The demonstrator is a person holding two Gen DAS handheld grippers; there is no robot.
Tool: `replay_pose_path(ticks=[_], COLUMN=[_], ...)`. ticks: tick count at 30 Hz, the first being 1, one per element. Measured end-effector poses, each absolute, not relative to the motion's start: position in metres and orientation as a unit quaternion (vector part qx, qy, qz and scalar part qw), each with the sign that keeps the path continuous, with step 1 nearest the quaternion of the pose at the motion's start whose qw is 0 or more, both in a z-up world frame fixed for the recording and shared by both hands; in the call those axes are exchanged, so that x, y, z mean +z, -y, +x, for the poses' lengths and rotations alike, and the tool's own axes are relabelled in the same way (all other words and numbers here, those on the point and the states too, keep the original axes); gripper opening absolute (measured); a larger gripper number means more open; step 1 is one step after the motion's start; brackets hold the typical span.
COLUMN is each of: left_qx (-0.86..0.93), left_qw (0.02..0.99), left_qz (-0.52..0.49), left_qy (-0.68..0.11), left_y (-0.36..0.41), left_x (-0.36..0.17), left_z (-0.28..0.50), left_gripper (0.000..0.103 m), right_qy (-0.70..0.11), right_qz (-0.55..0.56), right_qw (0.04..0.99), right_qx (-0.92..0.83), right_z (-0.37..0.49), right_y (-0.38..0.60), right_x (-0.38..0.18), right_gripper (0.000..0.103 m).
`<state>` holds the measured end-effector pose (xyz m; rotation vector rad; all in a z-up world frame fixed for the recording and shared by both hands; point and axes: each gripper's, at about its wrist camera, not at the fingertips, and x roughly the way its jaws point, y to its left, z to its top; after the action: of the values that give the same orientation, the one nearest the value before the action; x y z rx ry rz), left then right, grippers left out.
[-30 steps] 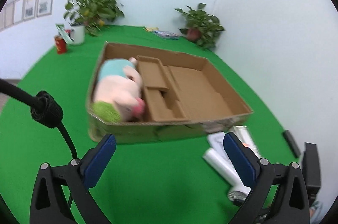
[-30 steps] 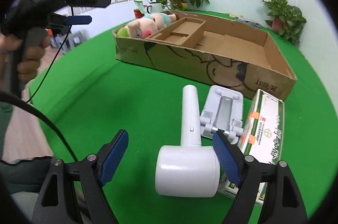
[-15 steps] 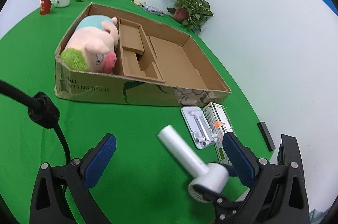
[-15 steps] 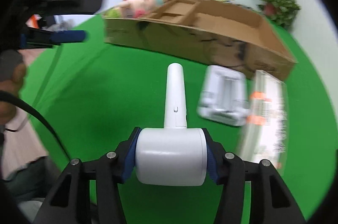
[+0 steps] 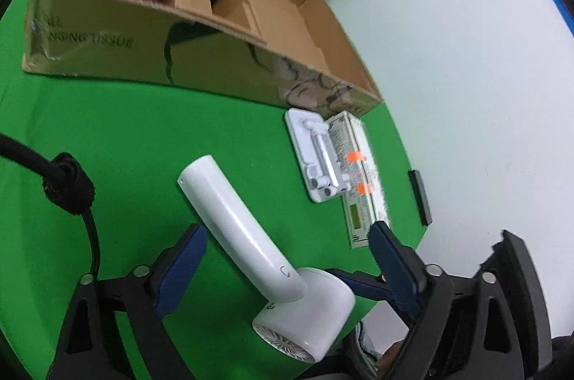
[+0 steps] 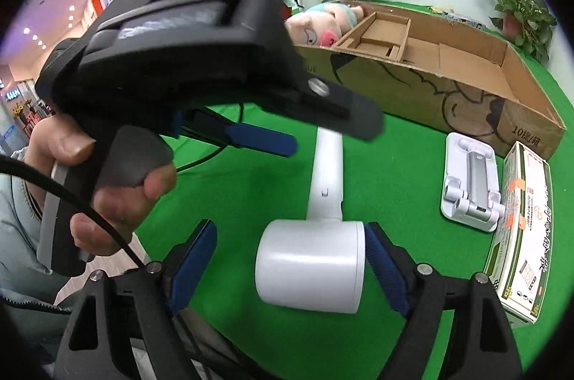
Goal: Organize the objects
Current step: 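Grasp the white hair dryer handle with the left gripper and lift it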
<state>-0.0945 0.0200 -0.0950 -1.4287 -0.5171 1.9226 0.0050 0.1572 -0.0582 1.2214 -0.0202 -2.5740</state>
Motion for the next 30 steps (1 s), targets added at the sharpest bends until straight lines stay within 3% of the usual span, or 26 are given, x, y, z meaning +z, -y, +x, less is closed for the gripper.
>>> replay_pose_path(ticks=[9, 13, 16, 30], left_qx=[0.723, 0.725, 0.726, 0.751], left_qw=[0.328, 0.318, 0.307, 0.300], left_qz=[-0.579, -0.585, -0.592, -0.574], left_qy=[0.187, 0.178, 0.168, 0.129], left_y=[-0.027, -0.028, -0.027, -0.054], left_x=[-0.111, -0.112, -0.112, -0.091], left_z=[-0.106, -0.110, -0.114, -0.111], left_gripper=[0.059, 0.047, 0.036, 0.032], right_qy=[0.030, 0.026, 0.027, 0.040], right_qz=[0.450, 0.457, 0.454, 0.430], right_qw=[0.124, 0.105, 0.100, 0.074], right_qx=[-0.884, -0.883, -0.885, -0.899], right_z=[-0.007, -0.009, -0.007, 0.000], right_y=[-0.165, -0.163, -0.162, -0.169], right_x=[-0.071, -0.077, -0.078, -0.070], right_gripper=[0.080, 0.068, 0.068, 0.067])
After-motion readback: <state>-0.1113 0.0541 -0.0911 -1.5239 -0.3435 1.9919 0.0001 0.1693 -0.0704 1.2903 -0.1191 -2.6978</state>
